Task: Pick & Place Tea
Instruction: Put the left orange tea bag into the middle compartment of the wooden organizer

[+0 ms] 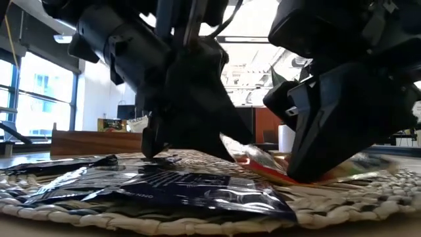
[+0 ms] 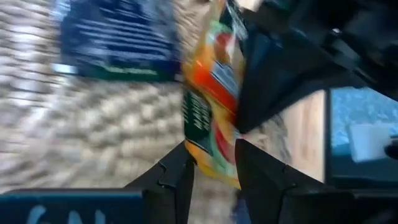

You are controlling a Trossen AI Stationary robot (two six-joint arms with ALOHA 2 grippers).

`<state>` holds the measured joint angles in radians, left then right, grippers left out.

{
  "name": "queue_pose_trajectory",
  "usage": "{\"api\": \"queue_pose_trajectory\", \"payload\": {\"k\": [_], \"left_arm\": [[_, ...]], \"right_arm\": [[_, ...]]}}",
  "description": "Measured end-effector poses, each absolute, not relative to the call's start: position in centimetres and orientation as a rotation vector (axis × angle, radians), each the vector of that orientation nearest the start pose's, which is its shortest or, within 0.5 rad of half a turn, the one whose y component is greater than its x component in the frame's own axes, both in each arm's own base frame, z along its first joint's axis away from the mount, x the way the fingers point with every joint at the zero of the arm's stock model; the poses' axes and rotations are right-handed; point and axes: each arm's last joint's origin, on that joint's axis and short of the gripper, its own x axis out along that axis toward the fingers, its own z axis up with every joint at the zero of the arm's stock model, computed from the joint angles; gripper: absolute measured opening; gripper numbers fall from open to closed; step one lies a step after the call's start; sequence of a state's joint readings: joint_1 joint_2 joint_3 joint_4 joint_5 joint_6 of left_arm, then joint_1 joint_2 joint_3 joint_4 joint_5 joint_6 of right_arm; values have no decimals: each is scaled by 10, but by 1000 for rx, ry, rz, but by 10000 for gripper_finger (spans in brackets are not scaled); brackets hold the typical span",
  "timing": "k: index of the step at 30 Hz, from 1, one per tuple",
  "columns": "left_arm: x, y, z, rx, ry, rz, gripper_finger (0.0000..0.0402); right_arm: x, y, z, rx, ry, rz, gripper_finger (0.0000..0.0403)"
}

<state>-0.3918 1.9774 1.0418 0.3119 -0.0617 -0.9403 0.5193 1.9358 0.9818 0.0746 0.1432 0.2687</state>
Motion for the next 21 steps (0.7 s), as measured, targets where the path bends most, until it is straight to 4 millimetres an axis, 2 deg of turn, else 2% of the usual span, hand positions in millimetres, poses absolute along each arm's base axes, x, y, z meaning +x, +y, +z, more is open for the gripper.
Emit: {"api": "queue_pose_trajectory", "payload": {"k": [7, 14, 17, 21], "left_arm": [[370, -151, 131, -704, 699, -33, 106], [367, -148, 126, -650, 728, 31, 10], [365, -146, 129, -633, 718, 63, 15], [364, -146, 142, -621, 691, 45, 9]], "right_arm": [[321, 177, 111, -45, 861, 223, 4], [322, 178, 116, -74, 817, 249, 11], [321, 177, 127, -84, 788, 259, 21], [318, 175, 152, -108, 731, 278, 34]]}}
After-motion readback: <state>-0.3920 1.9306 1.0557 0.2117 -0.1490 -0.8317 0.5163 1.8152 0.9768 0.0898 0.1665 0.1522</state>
